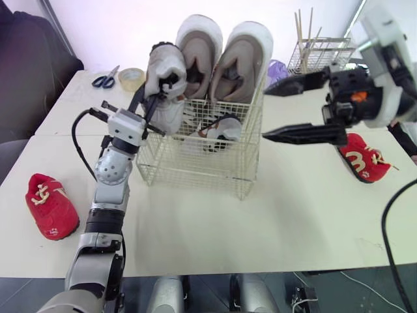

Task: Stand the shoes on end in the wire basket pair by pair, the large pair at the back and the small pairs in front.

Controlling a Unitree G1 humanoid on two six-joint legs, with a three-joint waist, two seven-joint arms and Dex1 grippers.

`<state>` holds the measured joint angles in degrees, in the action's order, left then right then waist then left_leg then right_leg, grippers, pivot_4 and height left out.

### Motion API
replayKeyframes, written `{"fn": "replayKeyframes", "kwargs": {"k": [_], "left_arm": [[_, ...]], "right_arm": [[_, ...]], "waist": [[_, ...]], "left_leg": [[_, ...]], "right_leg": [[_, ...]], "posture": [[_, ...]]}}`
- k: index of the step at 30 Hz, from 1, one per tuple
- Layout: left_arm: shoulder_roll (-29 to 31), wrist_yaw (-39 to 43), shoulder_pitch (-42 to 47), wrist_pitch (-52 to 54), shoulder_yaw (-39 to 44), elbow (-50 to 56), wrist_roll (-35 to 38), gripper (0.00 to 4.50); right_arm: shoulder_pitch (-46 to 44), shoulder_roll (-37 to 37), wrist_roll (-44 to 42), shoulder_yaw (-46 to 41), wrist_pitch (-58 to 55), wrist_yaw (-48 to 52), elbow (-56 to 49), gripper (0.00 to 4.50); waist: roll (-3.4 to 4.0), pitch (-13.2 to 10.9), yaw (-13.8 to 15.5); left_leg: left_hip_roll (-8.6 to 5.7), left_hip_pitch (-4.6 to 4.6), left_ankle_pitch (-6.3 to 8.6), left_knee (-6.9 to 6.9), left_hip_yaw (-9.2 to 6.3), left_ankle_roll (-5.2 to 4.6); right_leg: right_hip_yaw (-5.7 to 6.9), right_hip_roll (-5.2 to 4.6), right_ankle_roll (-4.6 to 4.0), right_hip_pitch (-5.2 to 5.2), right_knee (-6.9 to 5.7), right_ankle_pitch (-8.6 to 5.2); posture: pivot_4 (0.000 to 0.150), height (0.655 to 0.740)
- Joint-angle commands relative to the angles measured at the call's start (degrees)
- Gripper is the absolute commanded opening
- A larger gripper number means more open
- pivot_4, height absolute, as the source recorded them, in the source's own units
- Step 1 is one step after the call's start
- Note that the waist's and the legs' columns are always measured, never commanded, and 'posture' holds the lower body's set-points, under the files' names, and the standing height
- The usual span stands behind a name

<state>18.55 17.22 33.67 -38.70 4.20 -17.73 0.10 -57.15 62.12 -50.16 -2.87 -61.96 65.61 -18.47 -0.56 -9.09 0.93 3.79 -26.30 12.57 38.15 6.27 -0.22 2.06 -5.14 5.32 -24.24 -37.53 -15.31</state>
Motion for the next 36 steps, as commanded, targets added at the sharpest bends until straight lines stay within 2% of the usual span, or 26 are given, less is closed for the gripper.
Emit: {"fn": "replayKeyframes", "kwargs": {"k": [1, 9, 17, 20, 22, 26, 31, 36], "left_arm": [[0.42, -0.14, -1.38, 2.03, -1.11, 2.52, -1.65, 0.07], [0.88, -2.88, -4.37, 2.54, -1.25, 6.03, -4.94, 0.07], [2.16, -5.07, -2.25, -5.46, -3.42, -6.82, -9.51, 0.07], [3.09, -4.26, -0.38, -6.58, -3.24, -9.23, -8.13, 0.07], [2.98, -2.48, 0.57, -4.81, -2.45, -8.85, -3.95, 0.07], [3.45, 0.73, 1.78, 0.75, -1.3, -1.76, 2.9, 0.07], [5.41, 3.15, 1.54, 2.39, -1.19, 2.19, 3.08, 0.07], [4.76, 3.47, 0.35, 1.97, -1.36, -1.34, 2.39, 0.07]], "right_arm": [[1.56, 3.05, -4.4, -2.38, -6.25, -1.16, -4.22, 4.5], [7.34, 0.75, -10.37, -6.05, -10.17, -9.03, -9.34, 4.5], [6.25, -1.8, -11.71, -4.94, -8.95, -11.74, -8.84, 4.5], [6.18, -2.31, -11.96, -5.05, -9.01, -12.68, -8.84, 4.5], [6.2, -2.55, -12.19, -5.14, -9.09, -13.25, -8.91, 4.5], [6.63, -2.36, -12.01, -5.08, -8.68, -13.68, -9.05, 4.5], [6.68, -2.92, -11.76, -4.61, -7.69, -13.75, -8.5, 4.5], [6.48, -2.8, -11.59, -4.15, -6.89, -13.62, -8.09, 4.5]], "waist": [[0.0, 0.0, -0.15], [0.0, 0.0, -0.22], [0.01, 0.02, -0.19], [0.01, 0.02, -0.15], [0.01, 0.03, -0.18], [-0.03, 0.0, -0.18], [-0.04, -0.01, -0.17], [-0.04, -0.01, -0.15]], "left_leg": [[0.03, -0.01, 0.01, 0.0, 0.0, -0.01], [0.01, -0.01, 0.05, -0.01, 0.05, -0.08], [-0.02, 0.02, 0.05, -0.02, 0.06, -0.09], [-0.01, 0.02, 0.05, -0.02, 0.05, -0.09], [0.0, 0.02, 0.05, -0.01, 0.05, -0.09], [0.03, -0.04, 0.05, -0.01, 0.04, -0.09], [-0.01, -0.12, 0.05, -0.01, 0.04, -0.09], [-0.01, -0.12, 0.05, -0.01, 0.04, -0.09]], "right_leg": [[0.0, -0.03, -0.01, 0.0, 0.03, 0.0], [0.02, -0.1, -0.01, 0.03, 0.15, 0.01], [0.04, -0.02, 0.01, 0.05, 0.16, 0.02], [0.04, -0.02, 0.0, 0.06, 0.16, 0.02], [0.04, -0.02, -0.01, 0.07, 0.16, 0.02], [0.04, -0.02, -0.01, -0.01, 0.17, 0.02], [0.04, -0.02, 0.01, -0.05, 0.21, 0.03], [0.05, -0.02, 0.0, -0.04, 0.25, 0.03]], "posture": [[0.15, 0.74], [0.15, 0.74], [0.15, 0.74], [0.15, 0.74], [0.15, 0.74], [0.15, 0.74], [0.15, 0.74], [0.15, 0.74]]}}
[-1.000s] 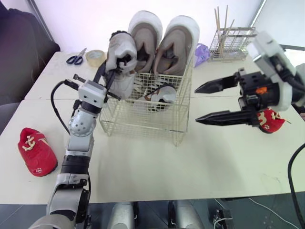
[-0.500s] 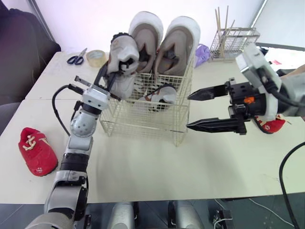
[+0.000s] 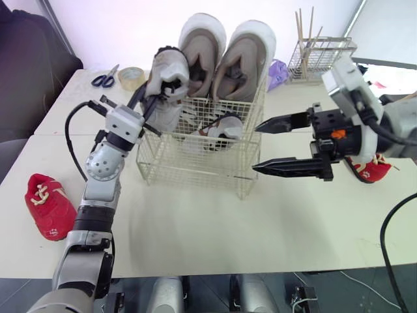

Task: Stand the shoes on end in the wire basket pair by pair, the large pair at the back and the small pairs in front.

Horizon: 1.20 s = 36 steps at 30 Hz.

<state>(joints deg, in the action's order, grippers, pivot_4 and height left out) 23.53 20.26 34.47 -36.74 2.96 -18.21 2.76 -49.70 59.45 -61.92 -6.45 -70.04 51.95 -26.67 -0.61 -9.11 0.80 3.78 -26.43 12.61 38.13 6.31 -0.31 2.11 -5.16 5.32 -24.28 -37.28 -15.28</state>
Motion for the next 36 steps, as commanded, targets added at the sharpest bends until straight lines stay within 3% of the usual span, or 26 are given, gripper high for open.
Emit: {"fn": "replayKeyframes", "kwargs": {"k": [1, 8, 11, 19, 27, 36], "left_arm": [[-0.59, 0.85, -1.06, 0.26, -0.33, -1.49, 0.13, 0.07], [-3.35, 3.49, -5.09, 4.99, -0.27, -4.06, 4.48, 0.07], [-2.59, 2.36, -5.68, 4.18, 0.17, -3.7, 2.24, 0.07], [-1.49, 3.53, -10.18, 15.79, 2.01, 6.77, 7.41, 3.85], [3.28, 6.3, -18.09, 31.43, 5.07, 21.86, 14.71, 3.85], [10.45, 12.52, -21.97, 41.94, 7.91, 27.44, 19.37, 3.85]], "right_arm": [[-1.1, -0.1, 0.14, -0.54, 1.3, 0.07, 0.27, 4.5], [-0.97, -0.3, 0.21, -0.47, 2.09, -0.19, 0.39, 4.5], [-0.66, -0.45, 0.36, -0.43, 2.74, -0.09, 0.33, 4.5], [0.17, -1.63, 1.62, 0.15, 4.92, 0.47, 0.65, 4.5], [1.32, -2.47, 4.13, 0.91, 7.69, 1.92, 1.71, 4.5], [2.15, -4.14, 6.95, 2.43, 10.39, 3.12, 2.67, 4.5]], "waist": [[0.0, 0.0, -0.05], [0.02, 0.02, 0.07], [0.06, 0.04, -0.05], [0.27, 0.16, -0.19], [0.28, 0.16, -0.63], [0.27, 0.15, -0.42]], "left_leg": [[0.0, 0.0, 0.0, 0.0, 0.0, 0.0], [0.01, 0.07, 0.0, 0.0, -0.03, 0.0], [0.02, 0.13, 0.0, 0.0, -0.03, 0.0], [0.06, 0.16, 0.0, -0.03, -0.03, 0.0], [0.08, 0.16, 0.0, -0.12, -0.02, 0.01], [0.08, 0.13, 0.02, -0.13, 0.0, 0.03]], "right_leg": [[0.0, 0.0, 0.01, 0.0, 0.0, 0.0], [0.03, 0.0, -0.01, 0.07, 0.0, 0.0], [0.03, -0.01, -0.02, 0.16, 0.03, -0.01], [0.03, -0.01, -0.03, 0.17, 0.03, -0.01], [0.01, 0.01, -0.04, 0.08, 0.03, -0.02], [0.02, -0.12, -0.06, -0.09, 0.12, -0.03]], "posture": [[0.15, 0.74], [0.15, 0.74], [0.15, 0.74], [0.15, 0.74], [0.15, 0.74], [0.15, 0.74]]}}
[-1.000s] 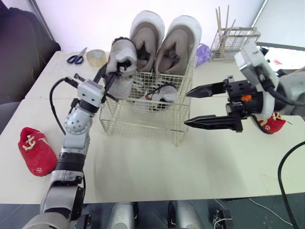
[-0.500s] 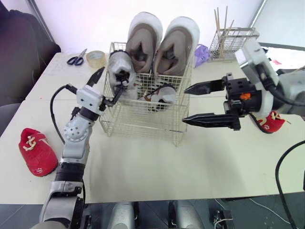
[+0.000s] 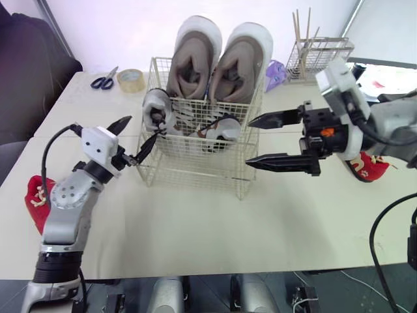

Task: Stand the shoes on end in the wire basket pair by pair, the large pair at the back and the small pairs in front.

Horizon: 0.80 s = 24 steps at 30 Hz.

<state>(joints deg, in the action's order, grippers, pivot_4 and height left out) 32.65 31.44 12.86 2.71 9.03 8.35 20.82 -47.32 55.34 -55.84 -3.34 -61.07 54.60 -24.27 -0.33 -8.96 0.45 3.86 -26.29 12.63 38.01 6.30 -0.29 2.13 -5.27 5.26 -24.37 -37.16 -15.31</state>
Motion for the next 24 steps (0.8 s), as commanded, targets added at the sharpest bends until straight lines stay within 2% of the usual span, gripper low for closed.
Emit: {"fn": "replayKeyframes", "kwargs": {"k": [1, 4, 7, 9, 11, 12, 13, 16, 19, 22, 24], "left_arm": [[2.17, 1.99, -0.51, 3.44, 2.5, 1.19, 1.76, 3.85], [4.44, 3.59, -1.54, 8.56, 4.85, 3.43, 5.31, 3.85], [7.3, 1.92, -1.5, 20.8, 8.79, 7.14, 12.68, 3.85], [11.21, 0.72, -0.52, 31.08, 15.5, 9.48, 22.16, 3.85], [13.35, 0.26, 0.57, 36.37, 22.08, 9.94, 30.63, 3.85], [14.55, 0.84, 1.26, 39.23, 25.78, 8.75, 36.37, 4.12], [15.68, 1.43, 1.65, 40.94, 28.28, 7.8, 39.07, 4.39], [23.17, 2.43, 1.39, 49.47, 33.36, 7.66, 45.61, 4.46], [27.38, 1.58, 0.97, 54.24, 33.97, 10.32, 49.74, 4.46], [27.65, 2.56, 3.63, 57.21, 27.43, 16.82, 60.74, 4.46], [25.98, 4.84, 4.9, 56.98, 22.57, 20.46, 64.04, 4.46]], "right_arm": [[-0.16, -0.11, 1.16, -0.53, 1.64, 0.65, 0.36, 4.5], [0.11, -0.31, 1.55, -0.58, 1.83, 0.99, 0.38, 4.5], [0.56, -0.13, 1.2, -1.09, 1.54, 1.18, 0.34, 4.5], [0.6, -0.18, 0.4, -1.97, 0.43, 0.29, 0.84, 4.5], [0.92, -0.33, -0.23, -2.84, -0.11, -0.58, 0.96, 4.5], [0.71, -1.22, -1.01, -3.81, 0.03, -1.19, 1.73, 4.5], [0.29, -2.01, -1.58, -4.57, 0.16, -1.73, 2.79, 4.5], [0.36, -2.01, -1.55, -6.88, -0.09, -2.62, 6.47, 4.5], [1.75, -0.46, -0.2, -8.53, -0.28, -3.34, 9.71, 4.5], [6.05, 6.93, 3.2, -13.86, -0.86, -1.47, 19.41, 4.5], [10.82, 11.7, 6.25, -18.08, -0.54, -0.96, 24.82, 4.5]], "waist": [[-0.02, -0.01, -0.09], [-0.03, -0.02, -0.34], [-0.06, -0.05, -1.11], [-0.18, -0.2, -1.49], [-0.21, -0.25, -1.78], [-0.2, -0.25, -1.73], [-0.22, -0.26, -1.66], [-0.22, -0.29, -1.52], [-0.23, -0.3, -0.97], [-0.26, -0.32, -0.12], [-0.25, -0.32, 0.56]], "left_leg": [[0.0, -0.07, 0.0, 0.0, 0.01, 0.0], [-0.01, -0.16, 0.0, -0.05, 0.02, -0.01], [0.0, -0.17, 0.01, -0.14, 0.03, -0.01], [0.01, -0.17, 0.0, -0.17, 0.01, -0.02], [0.09, -0.18, 0.0, -0.18, 0.0, -0.01], [0.09, -0.17, 0.0, -0.2, 0.0, -0.01], [0.08, -0.16, 0.0, -0.23, 0.0, -0.01], [-0.01, -0.15, 0.0, -0.24, 0.02, -0.01], [-0.04, -0.12, 0.0, -0.22, 0.05, 0.0], [-0.12, -0.09, 0.02, -0.2, 0.01, 0.02], [-0.22, -0.12, 0.05, -0.15, 0.06, -0.01]], "right_leg": [[0.0, -0.02, 0.0, 0.02, 0.02, 0.0], [0.0, -0.05, 0.0, -0.02, 0.05, 0.0], [-0.01, -0.05, 0.0, -0.06, 0.06, 0.0], [-0.01, -0.02, 0.0, -0.07, 0.05, 0.0], [-0.01, 0.08, 0.01, -0.12, 0.02, 0.0], [-0.01, 0.1, 0.02, -0.12, 0.03, 0.0], [-0.01, 0.1, 0.02, -0.12, 0.03, 0.0], [0.0, 0.13, 0.03, -0.09, 0.05, 0.0], [-0.01, 0.08, 0.02, -0.08, 0.09, 0.0], [0.06, -0.09, 0.0, -0.11, 0.24, -0.01], [0.05, -0.24, -0.01, -0.09, 0.31, -0.01]], "posture": [[0.15, 0.74], [0.15, 0.74], [0.15, 0.74], [0.15, 0.74], [0.15, 0.74], [0.15, 0.74], [0.15, 0.74], [0.15, 0.74], [0.15, 0.74], [0.15, 0.74], [0.15, 0.74]]}}
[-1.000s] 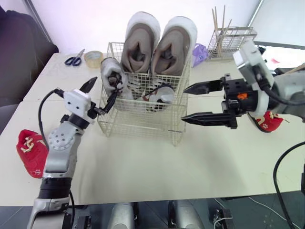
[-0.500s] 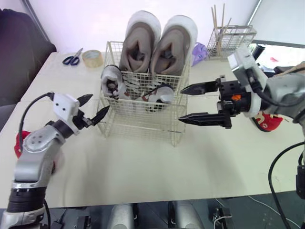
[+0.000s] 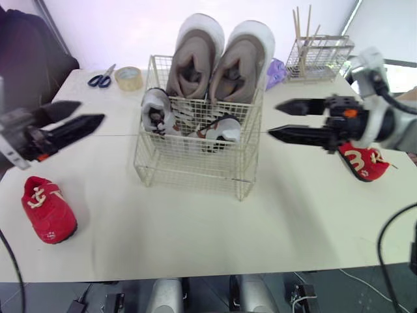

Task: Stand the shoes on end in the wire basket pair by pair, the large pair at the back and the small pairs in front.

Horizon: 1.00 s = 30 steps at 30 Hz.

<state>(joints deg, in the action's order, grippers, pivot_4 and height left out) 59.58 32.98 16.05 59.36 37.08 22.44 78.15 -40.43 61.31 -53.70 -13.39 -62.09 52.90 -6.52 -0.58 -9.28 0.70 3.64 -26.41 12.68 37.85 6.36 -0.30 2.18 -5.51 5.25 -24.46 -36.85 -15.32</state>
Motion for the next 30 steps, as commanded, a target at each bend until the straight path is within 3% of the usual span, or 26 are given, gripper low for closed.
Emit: {"fn": "replayKeyframes", "kwargs": {"k": [1, 3, 7, 9, 15, 25, 30], "left_arm": [[-1.98, 4.45, 2.42, -0.2, -8.23, 7.62, 6.74, 4.46], [-4.28, 6.35, 4.15, -2.49, -13.41, 9.39, 3.48, 4.46], [-7.31, 10.82, 6.54, -5.48, -22.26, 11.31, -3.63, 4.46], [-7.86, 11.95, 7.28, -6.19, -24.64, 12.08, -5.31, 4.46], [-7.92, 13.46, 10.25, -7.38, -27.14, 13.5, -7.45, 4.46], [-7.97, 7.22, 7.91, -6.43, -26.35, 16.78, -4.61, 4.46], [-7.76, 4.75, 7.81, -6.5, -26.0, 17.1, -3.25, 4.46]], "right_arm": [[7.47, 7.89, 5.36, -10.6, 0.36, 1.2, 8.62, 4.5], [14.85, 9.66, 6.55, -17.02, -2.21, 0.42, 9.44, 4.5], [26.1, 4.28, 8.06, -31.83, -6.92, -7.48, 4.41, 4.5], [29.34, 1.34, 11.06, -34.71, -5.05, -11.61, 3.24, 4.5], [39.88, -4.99, 23.03, -30.37, 12.27, -15.53, 0.44, 4.5], [37.46, -14.75, 28.45, -24.54, 28.45, -18.72, 11.95, 4.5], [35.78, -18.86, 30.56, -22.48, 34.42, -21.78, 17.9, 4.5]], "waist": [[0.02, 0.0, 0.47], [0.03, 0.01, 0.05], [0.08, 0.02, -0.61], [0.1, 0.03, -0.72], [0.16, 0.04, -0.3], [0.15, 0.03, -0.12], [0.18, 0.01, -0.08]], "left_leg": [[-0.08, -0.02, 0.04, 0.0, 0.0, -0.06], [-0.13, -0.02, 0.09, 0.01, 0.09, -0.3], [-0.14, 0.05, 0.1, 0.02, 0.19, -0.36], [-0.03, 0.11, 0.09, 0.01, 0.18, -0.35], [0.07, 0.14, -0.02, 0.01, 0.01, -0.16], [0.05, 0.27, -0.02, 0.1, -0.01, -0.16], [0.06, 0.79, -0.01, 0.03, -0.02, -0.15]], "right_leg": [[0.0, -0.08, 0.0, 0.04, 0.08, 0.0], [-0.04, -0.13, -0.01, 0.26, 0.25, 0.0], [-0.14, 0.16, 0.12, 0.42, 0.23, 0.07], [-0.24, 0.39, 0.32, 0.4, 0.21, 0.18], [-0.3, 0.74, 0.2, 0.45, 0.21, 0.11], [-0.43, 0.77, 0.25, 0.63, 0.22, 0.14], [-0.42, 0.77, 0.24, 1.08, 0.32, 0.12]], "posture": [[0.15, 0.74], [0.15, 0.74], [0.15, 0.74], [0.15, 0.74], [0.15, 0.74], [0.15, 0.74], [0.15, 0.74]]}}
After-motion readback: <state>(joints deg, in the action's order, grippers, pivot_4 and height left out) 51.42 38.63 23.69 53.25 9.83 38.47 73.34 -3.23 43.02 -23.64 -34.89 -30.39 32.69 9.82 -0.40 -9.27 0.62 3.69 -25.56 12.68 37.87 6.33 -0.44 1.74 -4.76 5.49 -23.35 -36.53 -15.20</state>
